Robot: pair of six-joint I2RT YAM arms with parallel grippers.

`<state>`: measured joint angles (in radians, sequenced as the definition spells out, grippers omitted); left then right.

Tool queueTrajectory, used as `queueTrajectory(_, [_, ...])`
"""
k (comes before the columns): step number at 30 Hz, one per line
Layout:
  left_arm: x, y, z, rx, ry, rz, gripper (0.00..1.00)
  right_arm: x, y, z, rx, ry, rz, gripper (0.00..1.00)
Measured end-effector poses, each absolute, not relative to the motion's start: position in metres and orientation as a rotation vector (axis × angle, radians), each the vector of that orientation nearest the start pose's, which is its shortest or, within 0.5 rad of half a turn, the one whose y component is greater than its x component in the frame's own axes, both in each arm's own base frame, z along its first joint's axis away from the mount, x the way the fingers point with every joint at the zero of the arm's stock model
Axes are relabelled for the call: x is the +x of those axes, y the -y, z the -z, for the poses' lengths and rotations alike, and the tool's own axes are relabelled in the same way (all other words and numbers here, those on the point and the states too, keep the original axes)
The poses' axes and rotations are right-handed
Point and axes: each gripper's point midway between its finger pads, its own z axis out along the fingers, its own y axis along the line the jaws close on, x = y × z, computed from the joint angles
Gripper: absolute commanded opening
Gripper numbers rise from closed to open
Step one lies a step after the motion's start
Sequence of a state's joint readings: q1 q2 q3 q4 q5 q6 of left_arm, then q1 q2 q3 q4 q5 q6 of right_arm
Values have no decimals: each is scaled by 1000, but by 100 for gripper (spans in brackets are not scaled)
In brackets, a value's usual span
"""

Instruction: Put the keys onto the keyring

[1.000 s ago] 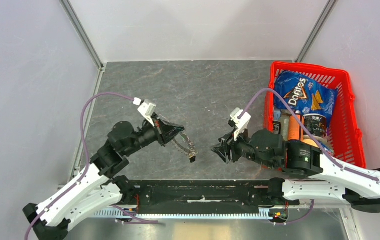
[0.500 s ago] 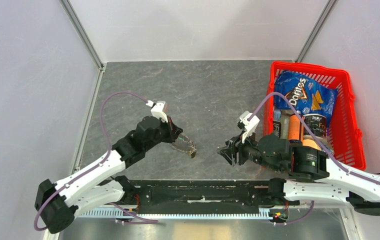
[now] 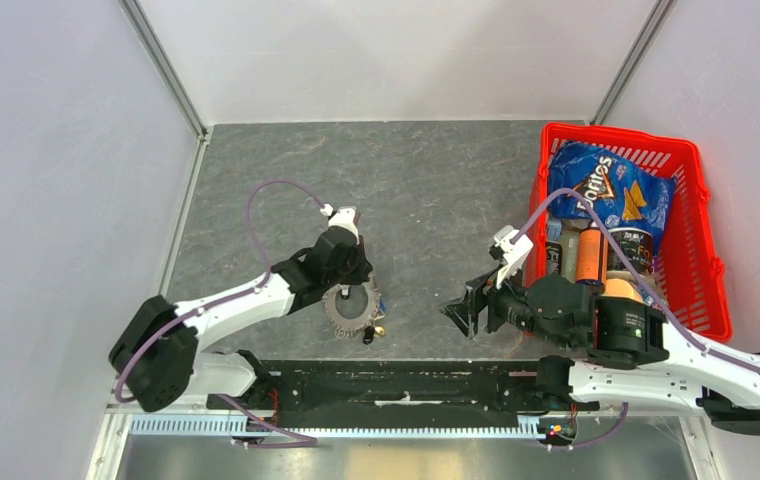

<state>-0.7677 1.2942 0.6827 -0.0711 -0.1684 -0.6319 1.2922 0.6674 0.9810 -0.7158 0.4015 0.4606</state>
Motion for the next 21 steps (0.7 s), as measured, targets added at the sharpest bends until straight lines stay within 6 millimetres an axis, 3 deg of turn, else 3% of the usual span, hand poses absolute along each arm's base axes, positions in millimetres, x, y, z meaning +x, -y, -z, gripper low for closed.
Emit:
queueTrajectory(3, [272,253,-86,59,-2307,544,8,115,-210,-276,-546,-1946,-749,97])
queueTrajectory(8, [293,270,-90,55,-2272,568,35,121,-212,-264,-510,-1993,-695,97])
queueTrajectory(14, [307,288,-120,83,-2193,632,62,129,-209,-245,-456,-2067,-587,97])
queueTrajectory(17, [313,294,-140,100,-2148,657,79,130,-207,-248,-444,-2056,-588,97])
queueTrajectory(21, [308,298,-172,134,-2096,725,82,130,-205,-260,-459,-2004,-618,97])
